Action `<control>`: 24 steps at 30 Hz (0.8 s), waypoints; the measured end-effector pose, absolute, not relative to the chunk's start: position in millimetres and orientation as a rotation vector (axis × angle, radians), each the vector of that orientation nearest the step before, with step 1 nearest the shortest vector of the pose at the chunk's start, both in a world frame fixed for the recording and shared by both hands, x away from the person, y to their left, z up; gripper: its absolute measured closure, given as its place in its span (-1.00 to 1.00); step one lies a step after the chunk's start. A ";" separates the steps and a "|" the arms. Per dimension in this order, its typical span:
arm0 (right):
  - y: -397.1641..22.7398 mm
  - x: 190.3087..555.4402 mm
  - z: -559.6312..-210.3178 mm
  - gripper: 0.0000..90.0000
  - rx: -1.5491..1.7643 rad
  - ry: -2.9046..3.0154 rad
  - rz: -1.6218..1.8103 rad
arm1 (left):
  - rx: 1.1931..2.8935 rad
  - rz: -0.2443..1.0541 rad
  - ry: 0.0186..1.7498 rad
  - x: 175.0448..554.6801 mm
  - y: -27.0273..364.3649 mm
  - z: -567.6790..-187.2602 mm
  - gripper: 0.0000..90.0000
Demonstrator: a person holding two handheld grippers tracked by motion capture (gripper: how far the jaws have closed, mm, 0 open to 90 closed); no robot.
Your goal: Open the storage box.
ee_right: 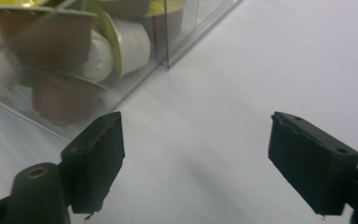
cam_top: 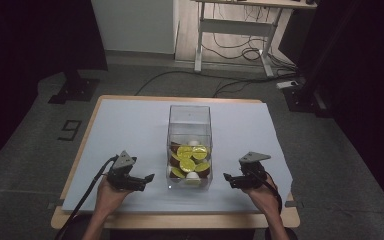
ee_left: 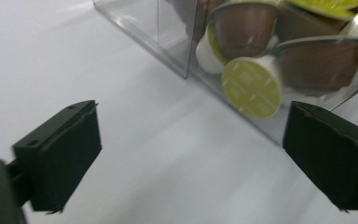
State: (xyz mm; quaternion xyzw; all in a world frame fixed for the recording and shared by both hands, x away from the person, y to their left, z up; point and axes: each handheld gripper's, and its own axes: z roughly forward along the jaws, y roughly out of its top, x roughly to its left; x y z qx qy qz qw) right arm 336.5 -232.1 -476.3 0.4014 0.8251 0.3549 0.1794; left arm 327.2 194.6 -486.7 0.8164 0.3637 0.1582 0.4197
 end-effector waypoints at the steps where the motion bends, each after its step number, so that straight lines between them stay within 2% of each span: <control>1: -234.1 337.6 -479.3 -0.68 1.161 2.330 1.007 | 2.063 0.401 0.918 328.8 194.5 -489.4 -0.97; 7: -238.8 340.3 -488.2 -0.72 1.214 2.335 0.992 | 2.084 0.388 0.944 332.1 195.8 -497.7 -1.00; 8: -239.8 341.6 -492.5 -0.84 1.233 2.347 0.977 | 2.094 0.389 0.955 332.8 196.5 -500.8 -1.00; 9: -239.9 342.2 -494.7 -0.88 1.245 2.353 0.966 | 2.094 0.389 0.955 332.8 196.5 -500.8 -1.00; 12: -239.3 343.0 -498.3 -0.90 1.256 2.373 0.948 | 2.116 0.392 0.967 334.3 198.2 -505.0 -1.00; 15: -236.0 343.4 -504.5 -1.00 1.260 2.393 0.909 | 2.137 0.391 0.977 335.2 199.3 -509.6 -1.00; 24: -232.1 344.4 -515.7 -1.00 1.252 2.437 0.854 | 2.229 0.385 1.004 337.5 196.1 -522.1 -1.00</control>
